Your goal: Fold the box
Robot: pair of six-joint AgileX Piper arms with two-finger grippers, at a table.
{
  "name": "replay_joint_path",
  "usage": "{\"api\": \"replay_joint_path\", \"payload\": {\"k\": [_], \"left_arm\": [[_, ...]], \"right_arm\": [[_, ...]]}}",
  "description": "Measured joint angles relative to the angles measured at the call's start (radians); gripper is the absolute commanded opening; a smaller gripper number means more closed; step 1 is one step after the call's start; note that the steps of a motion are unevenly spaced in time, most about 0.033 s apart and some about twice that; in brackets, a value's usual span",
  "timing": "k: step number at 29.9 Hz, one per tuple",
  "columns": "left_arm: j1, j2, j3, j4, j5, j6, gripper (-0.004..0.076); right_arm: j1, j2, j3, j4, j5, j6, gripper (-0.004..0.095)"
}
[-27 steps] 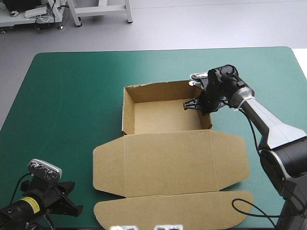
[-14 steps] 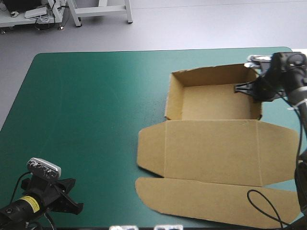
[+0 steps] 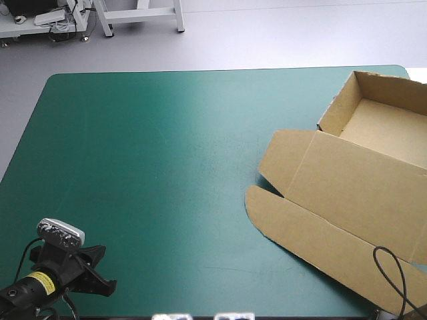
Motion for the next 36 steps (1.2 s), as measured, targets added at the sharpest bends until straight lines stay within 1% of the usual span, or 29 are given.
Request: {"api": "replay_joint_path", "payload": {"k": [6, 9, 10, 12, 16, 19, 28, 33, 36], "left_arm": [[0.000, 0.000, 0.000, 0.001, -0.003, 0.000, -0.0009], [0.000, 0.000, 0.000, 0.005, -0.003, 0.000, -0.0009], [0.000, 0.000, 0.000, 0.005, -0.003, 0.000, -0.0009], [0.000, 0.000, 0.000, 0.011, -0.003, 0.000, -0.0009], [0.000, 0.000, 0.000, 0.011, -0.003, 0.000, -0.0009], [0.000, 0.000, 0.000, 0.011, -0.003, 0.000, -0.0009], [0.000, 0.000, 0.000, 0.011, -0.003, 0.000, -0.0009], [0.000, 0.000, 0.000, 0.011, -0.003, 0.000, -0.0009], [0.000, 0.000, 0.000, 0.011, -0.003, 0.000, -0.0009]], "right_arm": [[-0.005, 0.089, 0.000, -0.002, -0.025, -0.003, -0.0016], [-0.005, 0.136, 0.000, -0.017, -0.026, -0.004, 0.0019], [-0.005, 0.146, 0.000, -0.024, -0.026, -0.005, 0.0041], [-0.005, 0.165, 0.000, -0.045, -0.025, -0.009, 0.0121], [-0.005, 0.184, 0.000, -0.072, -0.016, -0.025, 0.0300], [-0.005, 0.189, 0.000, -0.080, -0.017, -0.032, 0.0351], [-0.005, 0.189, 0.000, -0.075, -0.005, -0.040, 0.0355], [-0.005, 0.154, 0.000, -0.023, 0.000, -0.041, 0.0355], [-0.005, 0.101, 0.000, 0.000, 0.003, -0.040, 0.0355]]}}
